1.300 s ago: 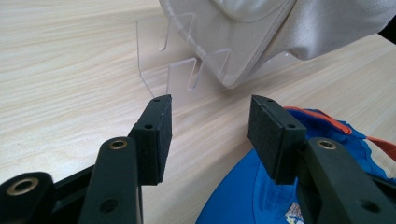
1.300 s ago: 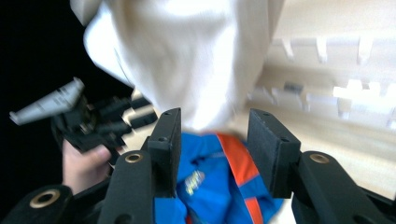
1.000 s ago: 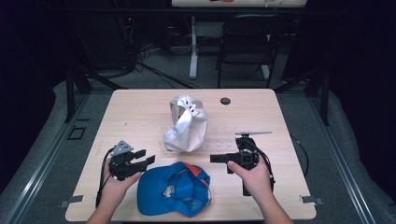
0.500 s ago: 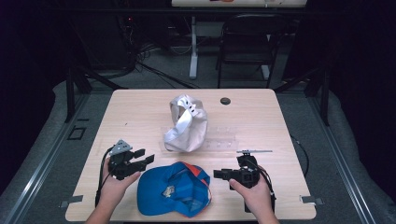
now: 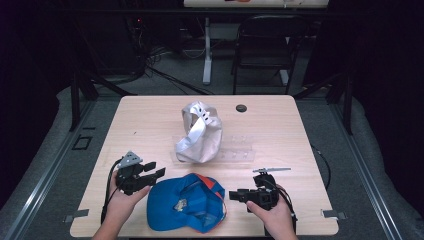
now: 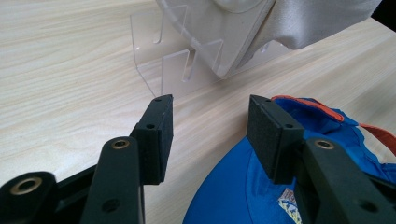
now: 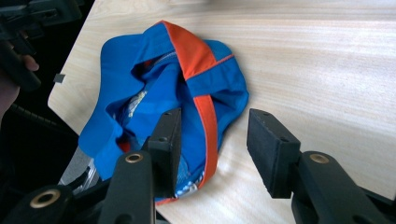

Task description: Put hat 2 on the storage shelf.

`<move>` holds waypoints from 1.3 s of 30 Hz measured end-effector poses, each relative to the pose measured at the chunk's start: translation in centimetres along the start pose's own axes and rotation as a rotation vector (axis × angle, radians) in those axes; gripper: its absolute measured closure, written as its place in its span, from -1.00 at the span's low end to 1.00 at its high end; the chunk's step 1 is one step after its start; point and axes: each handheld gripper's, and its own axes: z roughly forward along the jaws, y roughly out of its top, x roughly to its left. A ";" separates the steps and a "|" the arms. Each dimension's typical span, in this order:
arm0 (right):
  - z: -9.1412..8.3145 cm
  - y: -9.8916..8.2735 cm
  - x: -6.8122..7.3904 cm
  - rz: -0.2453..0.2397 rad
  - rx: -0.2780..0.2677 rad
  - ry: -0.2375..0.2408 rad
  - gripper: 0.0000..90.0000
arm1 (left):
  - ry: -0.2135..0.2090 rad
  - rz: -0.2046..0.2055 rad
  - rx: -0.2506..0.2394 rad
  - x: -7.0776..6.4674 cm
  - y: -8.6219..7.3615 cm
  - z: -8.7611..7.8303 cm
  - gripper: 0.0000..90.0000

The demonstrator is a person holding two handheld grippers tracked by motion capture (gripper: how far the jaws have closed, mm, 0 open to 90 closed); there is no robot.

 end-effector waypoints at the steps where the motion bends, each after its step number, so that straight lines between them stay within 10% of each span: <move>1: -0.2 -0.2 -0.1 0.001 -0.001 0.000 0.22 | -0.001 0.002 0.003 0.0 0.0 0.0 0.13; 3: -0.5 -0.4 -0.7 -0.022 0.024 -0.045 0.22 | -0.003 -0.006 0.013 0.1 -0.1 0.2 0.11; 4: 0.1 -0.8 -0.8 0.036 -0.036 0.029 0.23 | -0.001 -0.011 0.013 0.2 -0.1 0.3 0.11; 10: 1.2 -1.0 -1.5 0.069 -0.012 0.067 0.23 | 0.001 -0.012 0.025 0.4 -0.3 0.5 0.10; 11: 0.8 -0.8 -1.6 0.014 0.054 -0.009 0.23 | -0.001 -0.012 0.025 0.4 -0.3 0.5 0.10; 12: 1.3 -1.0 -1.5 0.042 0.030 0.045 0.22 | -0.001 -0.012 0.025 0.4 -0.3 0.5 0.10; 39: 6.4 -0.3 -1.0 0.057 0.206 0.159 0.32 | 0.087 -0.048 0.011 1.3 -2.1 -2.8 0.10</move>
